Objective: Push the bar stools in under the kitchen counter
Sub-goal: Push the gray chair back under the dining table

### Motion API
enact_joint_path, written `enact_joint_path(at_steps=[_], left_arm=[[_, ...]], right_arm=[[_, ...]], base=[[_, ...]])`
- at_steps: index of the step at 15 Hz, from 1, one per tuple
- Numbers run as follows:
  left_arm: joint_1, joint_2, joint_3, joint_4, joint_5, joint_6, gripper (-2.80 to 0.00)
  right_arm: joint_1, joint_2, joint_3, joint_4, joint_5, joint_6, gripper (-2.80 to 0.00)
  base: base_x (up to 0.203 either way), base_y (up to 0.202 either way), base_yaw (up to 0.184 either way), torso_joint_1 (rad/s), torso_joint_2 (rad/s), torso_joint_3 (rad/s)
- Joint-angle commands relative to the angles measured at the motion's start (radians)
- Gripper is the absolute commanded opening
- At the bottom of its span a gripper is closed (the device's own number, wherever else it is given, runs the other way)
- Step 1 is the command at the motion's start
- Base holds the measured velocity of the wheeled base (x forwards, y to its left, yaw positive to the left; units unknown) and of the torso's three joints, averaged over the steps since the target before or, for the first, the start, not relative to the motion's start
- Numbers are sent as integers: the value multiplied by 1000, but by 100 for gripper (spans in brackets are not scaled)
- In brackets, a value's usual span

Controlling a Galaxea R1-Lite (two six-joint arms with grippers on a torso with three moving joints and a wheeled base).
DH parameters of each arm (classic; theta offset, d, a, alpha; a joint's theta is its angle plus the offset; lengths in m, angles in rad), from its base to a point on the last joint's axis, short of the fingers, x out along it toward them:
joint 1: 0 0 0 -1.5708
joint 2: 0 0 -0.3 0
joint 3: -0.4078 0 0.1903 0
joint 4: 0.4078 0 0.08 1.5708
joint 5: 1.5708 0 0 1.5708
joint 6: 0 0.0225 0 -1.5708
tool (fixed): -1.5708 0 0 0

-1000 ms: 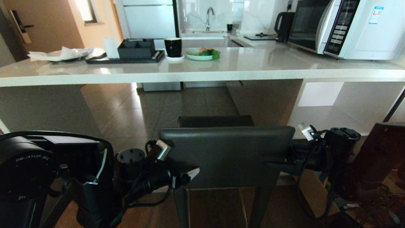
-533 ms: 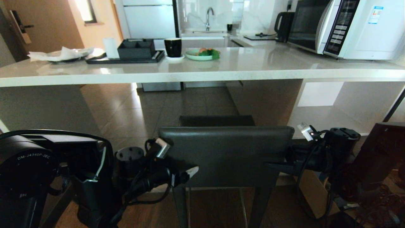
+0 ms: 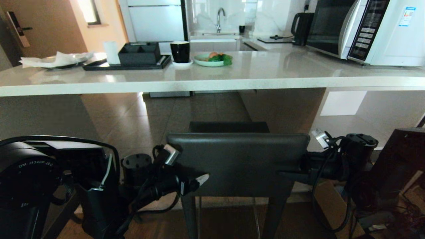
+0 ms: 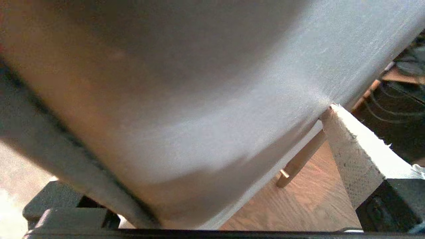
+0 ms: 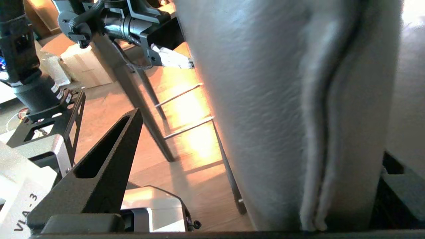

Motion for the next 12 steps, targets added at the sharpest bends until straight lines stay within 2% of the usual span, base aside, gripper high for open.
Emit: enact_joint_path(at_steps=[1, 12], left_arm=[[0, -8, 3, -10, -4, 1, 0], [-3, -8, 3, -10, -2, 1, 0]], right_arm=[[0, 1, 0, -10, 4, 0, 0], [2, 3, 0, -10, 4, 0, 0]], base=[[190, 0, 1, 7, -7, 7], [193, 0, 1, 3, 1, 1]])
